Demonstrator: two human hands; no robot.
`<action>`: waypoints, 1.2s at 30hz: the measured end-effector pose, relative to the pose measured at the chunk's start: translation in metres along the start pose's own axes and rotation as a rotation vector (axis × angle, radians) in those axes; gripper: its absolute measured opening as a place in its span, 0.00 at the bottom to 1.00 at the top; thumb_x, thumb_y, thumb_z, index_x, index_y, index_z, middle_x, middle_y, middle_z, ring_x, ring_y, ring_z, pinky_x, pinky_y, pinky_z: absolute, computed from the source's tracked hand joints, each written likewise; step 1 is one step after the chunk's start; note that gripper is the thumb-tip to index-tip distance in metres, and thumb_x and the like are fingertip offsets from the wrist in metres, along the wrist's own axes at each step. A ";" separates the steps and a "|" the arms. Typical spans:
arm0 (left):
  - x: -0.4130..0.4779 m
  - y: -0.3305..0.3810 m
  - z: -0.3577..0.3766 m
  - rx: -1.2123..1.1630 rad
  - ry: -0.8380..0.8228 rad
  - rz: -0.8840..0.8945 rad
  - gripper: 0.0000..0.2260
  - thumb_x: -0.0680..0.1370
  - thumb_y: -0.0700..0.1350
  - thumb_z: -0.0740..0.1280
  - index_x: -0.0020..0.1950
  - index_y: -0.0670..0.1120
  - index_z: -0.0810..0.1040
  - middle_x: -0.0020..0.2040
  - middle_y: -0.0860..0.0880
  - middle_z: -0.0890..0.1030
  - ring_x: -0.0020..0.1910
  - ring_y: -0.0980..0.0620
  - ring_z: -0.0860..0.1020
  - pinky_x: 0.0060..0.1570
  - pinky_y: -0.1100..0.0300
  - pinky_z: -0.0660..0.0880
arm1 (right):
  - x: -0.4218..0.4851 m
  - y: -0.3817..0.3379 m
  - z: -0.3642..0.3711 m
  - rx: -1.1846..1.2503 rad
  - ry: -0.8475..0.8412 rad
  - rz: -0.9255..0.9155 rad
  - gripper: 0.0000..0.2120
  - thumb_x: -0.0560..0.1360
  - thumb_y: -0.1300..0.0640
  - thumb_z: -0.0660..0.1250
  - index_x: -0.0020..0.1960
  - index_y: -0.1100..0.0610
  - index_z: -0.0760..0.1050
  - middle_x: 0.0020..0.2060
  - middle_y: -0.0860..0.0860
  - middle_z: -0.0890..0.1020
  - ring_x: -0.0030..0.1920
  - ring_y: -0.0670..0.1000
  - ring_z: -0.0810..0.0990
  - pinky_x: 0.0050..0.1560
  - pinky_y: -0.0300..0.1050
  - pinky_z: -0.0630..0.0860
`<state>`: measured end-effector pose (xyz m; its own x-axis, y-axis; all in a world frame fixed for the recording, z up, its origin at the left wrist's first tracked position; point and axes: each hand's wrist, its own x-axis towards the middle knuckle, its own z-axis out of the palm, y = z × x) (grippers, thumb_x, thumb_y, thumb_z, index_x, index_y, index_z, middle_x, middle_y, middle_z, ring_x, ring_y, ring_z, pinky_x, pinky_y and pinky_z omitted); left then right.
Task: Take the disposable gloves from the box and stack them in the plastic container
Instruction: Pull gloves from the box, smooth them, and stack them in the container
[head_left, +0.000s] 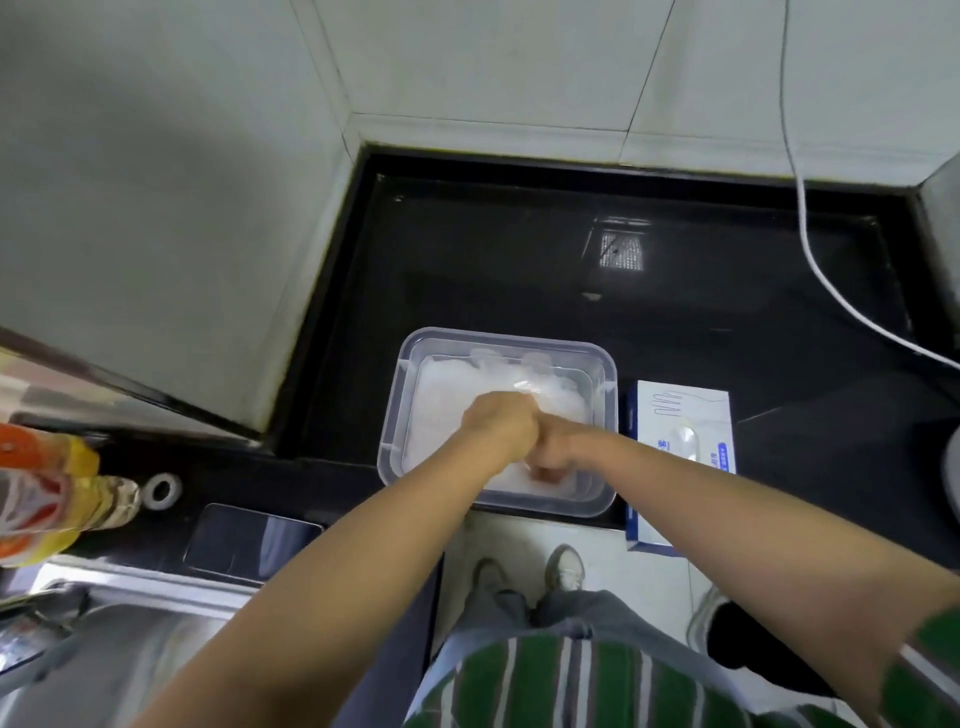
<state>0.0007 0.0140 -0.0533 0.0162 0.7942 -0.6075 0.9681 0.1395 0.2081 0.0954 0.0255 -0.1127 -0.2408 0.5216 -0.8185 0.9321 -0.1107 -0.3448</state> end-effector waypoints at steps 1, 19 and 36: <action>0.006 -0.007 0.005 -0.052 -0.057 -0.063 0.19 0.81 0.44 0.61 0.72 0.46 0.68 0.63 0.41 0.75 0.53 0.41 0.78 0.48 0.53 0.78 | -0.001 0.001 -0.002 0.045 0.000 -0.002 0.17 0.77 0.64 0.64 0.61 0.51 0.65 0.45 0.55 0.78 0.40 0.53 0.78 0.40 0.47 0.81; 0.015 -0.056 0.017 0.035 -0.140 -0.054 0.27 0.80 0.48 0.63 0.77 0.49 0.57 0.61 0.44 0.74 0.54 0.46 0.75 0.49 0.56 0.76 | -0.026 -0.006 -0.012 0.301 -0.040 0.052 0.42 0.79 0.62 0.62 0.80 0.51 0.35 0.53 0.59 0.79 0.47 0.55 0.83 0.52 0.49 0.83; -0.036 0.111 0.000 -0.264 0.240 0.368 0.06 0.79 0.40 0.59 0.47 0.45 0.76 0.39 0.49 0.79 0.46 0.43 0.79 0.40 0.55 0.72 | -0.090 0.135 -0.056 0.162 0.570 0.075 0.06 0.75 0.56 0.68 0.43 0.57 0.82 0.40 0.53 0.84 0.41 0.54 0.81 0.42 0.46 0.77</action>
<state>0.1072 0.0010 -0.0087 0.2563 0.9280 -0.2704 0.8125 -0.0553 0.5803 0.2580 0.0109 -0.0603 0.0486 0.8743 -0.4829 0.8772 -0.2686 -0.3979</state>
